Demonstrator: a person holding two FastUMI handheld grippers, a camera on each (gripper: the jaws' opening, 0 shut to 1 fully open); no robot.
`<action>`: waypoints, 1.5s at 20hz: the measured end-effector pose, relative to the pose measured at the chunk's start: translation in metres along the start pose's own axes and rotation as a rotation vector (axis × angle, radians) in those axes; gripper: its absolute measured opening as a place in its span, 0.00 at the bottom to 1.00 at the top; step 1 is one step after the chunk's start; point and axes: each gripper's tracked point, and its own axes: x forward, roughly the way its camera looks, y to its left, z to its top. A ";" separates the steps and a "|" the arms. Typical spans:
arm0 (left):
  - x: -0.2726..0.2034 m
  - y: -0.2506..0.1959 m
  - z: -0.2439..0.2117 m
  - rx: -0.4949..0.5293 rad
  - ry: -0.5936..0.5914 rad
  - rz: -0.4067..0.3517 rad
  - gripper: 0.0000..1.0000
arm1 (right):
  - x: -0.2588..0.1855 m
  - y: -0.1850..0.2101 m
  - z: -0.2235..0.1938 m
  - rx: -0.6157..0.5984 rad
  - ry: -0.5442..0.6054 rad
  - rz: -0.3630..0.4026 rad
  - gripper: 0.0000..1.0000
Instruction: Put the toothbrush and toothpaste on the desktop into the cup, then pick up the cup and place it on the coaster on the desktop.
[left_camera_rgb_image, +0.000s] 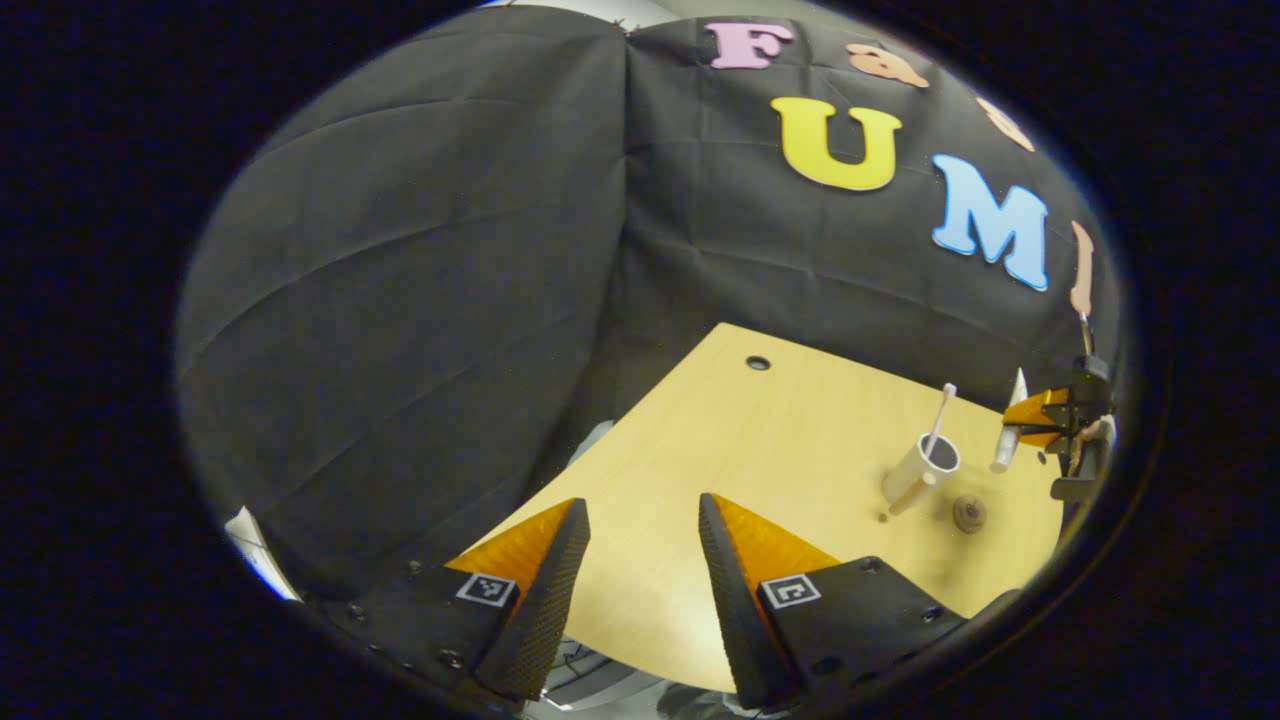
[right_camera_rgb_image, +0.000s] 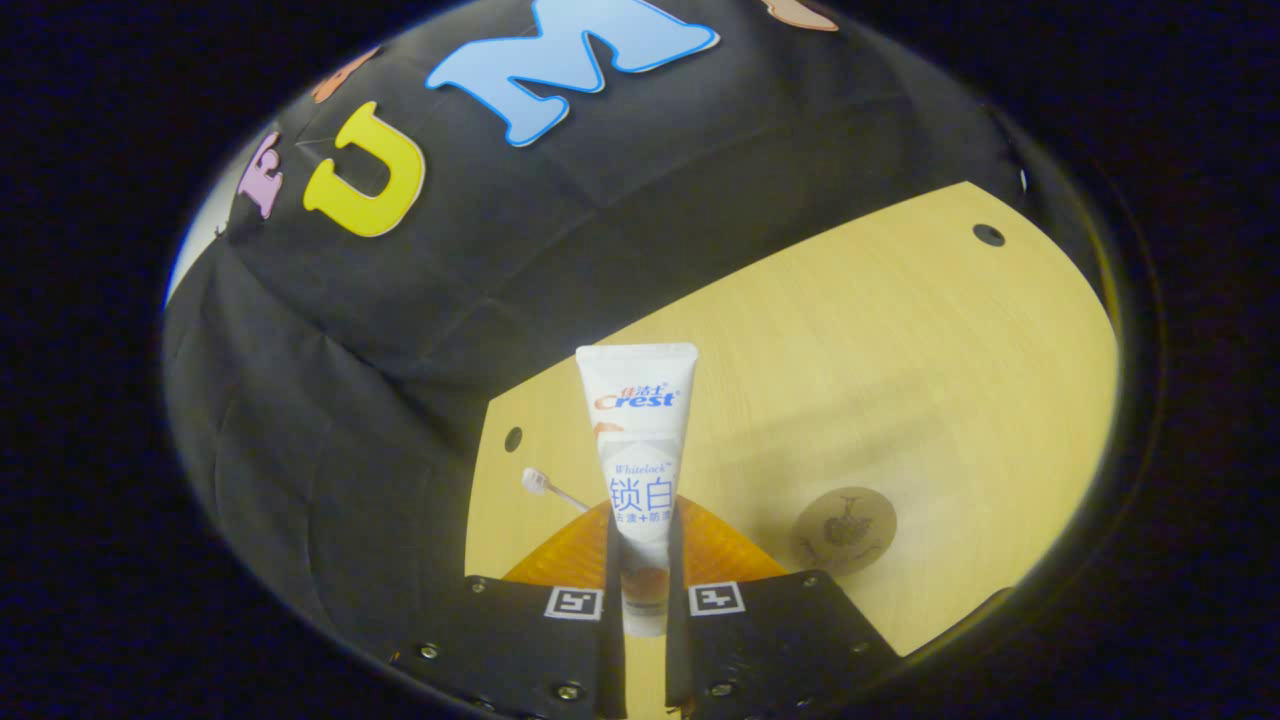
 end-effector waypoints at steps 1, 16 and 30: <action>-0.008 0.015 -0.007 -0.019 0.006 0.023 0.75 | 0.009 0.009 0.001 -0.021 -0.011 0.006 0.17; -0.009 -0.027 -0.012 -0.025 0.026 -0.019 0.74 | 0.067 0.028 -0.022 -0.230 -0.097 -0.033 0.23; -0.002 -0.090 -0.009 0.066 0.051 -0.187 0.75 | 0.041 0.036 -0.043 -0.261 -0.067 0.044 0.62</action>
